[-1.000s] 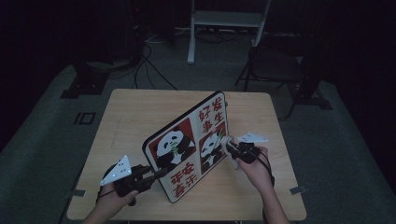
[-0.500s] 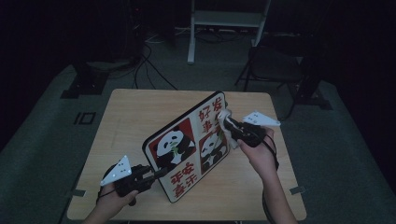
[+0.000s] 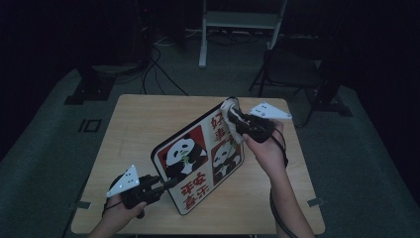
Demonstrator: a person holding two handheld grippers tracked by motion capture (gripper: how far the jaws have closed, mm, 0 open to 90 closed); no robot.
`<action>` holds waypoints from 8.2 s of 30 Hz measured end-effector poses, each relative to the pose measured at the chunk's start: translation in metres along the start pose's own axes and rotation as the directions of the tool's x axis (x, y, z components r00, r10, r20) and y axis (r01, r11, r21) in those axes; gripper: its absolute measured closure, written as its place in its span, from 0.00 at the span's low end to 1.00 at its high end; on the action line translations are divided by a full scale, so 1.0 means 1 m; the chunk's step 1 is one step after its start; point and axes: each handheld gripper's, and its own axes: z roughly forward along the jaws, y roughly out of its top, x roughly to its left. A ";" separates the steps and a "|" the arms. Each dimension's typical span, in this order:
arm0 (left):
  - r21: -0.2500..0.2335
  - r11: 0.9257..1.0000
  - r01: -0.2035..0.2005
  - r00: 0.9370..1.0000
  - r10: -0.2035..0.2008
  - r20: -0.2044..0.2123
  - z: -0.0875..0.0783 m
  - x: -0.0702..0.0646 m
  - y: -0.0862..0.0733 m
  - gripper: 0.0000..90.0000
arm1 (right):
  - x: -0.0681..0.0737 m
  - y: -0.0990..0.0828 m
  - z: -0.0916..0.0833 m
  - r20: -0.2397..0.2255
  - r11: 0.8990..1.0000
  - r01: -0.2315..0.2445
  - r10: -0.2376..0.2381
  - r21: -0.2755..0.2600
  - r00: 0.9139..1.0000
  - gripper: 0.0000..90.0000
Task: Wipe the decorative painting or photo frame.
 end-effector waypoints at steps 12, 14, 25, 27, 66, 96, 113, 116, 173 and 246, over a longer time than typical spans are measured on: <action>0.004 1.000 -0.004 1.000 0.004 0.010 0.000 0.001 0.000 0.81 | 0.000 0.006 0.012 0.049 1.000 0.013 -0.014 0.016 0.999 0.87; 0.005 1.000 -0.004 1.000 0.004 0.009 -0.001 0.001 0.000 0.80 | 0.000 0.003 0.014 0.058 0.999 0.024 -0.026 0.029 0.998 0.87; 0.007 1.000 -0.003 1.000 0.003 0.009 0.000 0.001 0.000 0.80 | -0.002 -0.016 0.017 0.066 0.997 0.027 -0.032 0.075 0.997 0.87; 0.011 1.000 -0.007 1.000 0.007 0.006 0.000 0.001 0.000 0.80 | -0.002 -0.021 0.018 0.066 0.996 0.028 -0.034 0.088 0.997 0.87; 0.013 1.000 -0.008 1.000 0.008 0.016 0.002 -0.001 0.000 0.79 | -0.010 -0.113 0.025 0.080 0.958 -0.020 -0.003 0.285 0.997 0.87; 0.011 1.000 -0.007 1.000 0.007 0.017 0.002 -0.003 0.000 0.78 | -0.015 -0.172 0.034 0.096 0.898 -0.046 0.004 0.438 0.995 0.87; 0.011 1.000 -0.011 1.000 0.011 0.014 0.003 -0.003 0.000 0.78 | -0.022 -0.186 0.032 0.099 0.875 -0.081 0.038 0.478 0.994 0.87; 0.010 1.000 -0.010 1.000 0.010 0.014 0.003 -0.003 0.000 0.78 | -0.024 -0.180 0.028 0.103 0.885 -0.086 0.043 0.457 0.994 0.87; 0.015 1.000 -0.017 1.000 0.017 -0.019 0.004 0.000 0.003 0.82 | 0.011 -0.032 0.014 0.054 0.994 0.019 -0.025 0.106 0.998 0.87; 0.018 1.000 0.002 1.000 -0.002 0.007 0.009 -0.003 0.003 0.79 | -0.011 -0.176 0.029 0.065 0.902 -0.086 0.064 0.424 0.996 0.87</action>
